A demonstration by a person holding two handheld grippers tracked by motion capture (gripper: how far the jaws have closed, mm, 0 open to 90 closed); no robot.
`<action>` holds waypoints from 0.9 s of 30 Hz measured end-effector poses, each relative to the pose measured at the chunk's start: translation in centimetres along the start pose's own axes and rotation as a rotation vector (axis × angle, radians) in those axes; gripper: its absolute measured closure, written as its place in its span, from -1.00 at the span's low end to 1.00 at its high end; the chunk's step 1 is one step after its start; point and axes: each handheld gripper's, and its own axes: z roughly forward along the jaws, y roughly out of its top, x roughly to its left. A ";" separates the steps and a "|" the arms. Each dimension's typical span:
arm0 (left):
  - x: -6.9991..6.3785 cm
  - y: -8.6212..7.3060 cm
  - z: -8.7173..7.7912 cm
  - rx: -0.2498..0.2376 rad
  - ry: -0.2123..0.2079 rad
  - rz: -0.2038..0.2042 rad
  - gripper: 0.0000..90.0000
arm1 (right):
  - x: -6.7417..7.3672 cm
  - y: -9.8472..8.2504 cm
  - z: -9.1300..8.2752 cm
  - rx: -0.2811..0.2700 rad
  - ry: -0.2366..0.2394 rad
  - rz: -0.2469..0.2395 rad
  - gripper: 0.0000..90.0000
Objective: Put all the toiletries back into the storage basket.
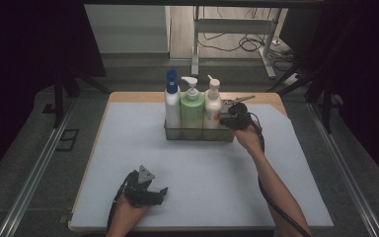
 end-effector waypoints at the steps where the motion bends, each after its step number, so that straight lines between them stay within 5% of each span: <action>1: 0.0 0.0 0.0 0.000 0.000 0.000 -0.73 | 0.0 0.0 0.0 -0.001 0.001 -0.001 1.00; 7: 0.0 0.0 0.0 0.000 0.000 0.000 -0.73 | 0.0 -0.1 0.0 -0.007 -0.001 0.004 1.00; 13: 0.0 0.0 0.0 -0.001 0.000 0.000 -0.73 | 0.5 -0.2 -0.1 0.002 -0.050 -0.046 0.91; 27: 0.0 0.0 0.0 -0.001 0.001 0.000 -0.73 | 0.3 -0.6 -1.3 -0.017 -0.041 -0.055 0.61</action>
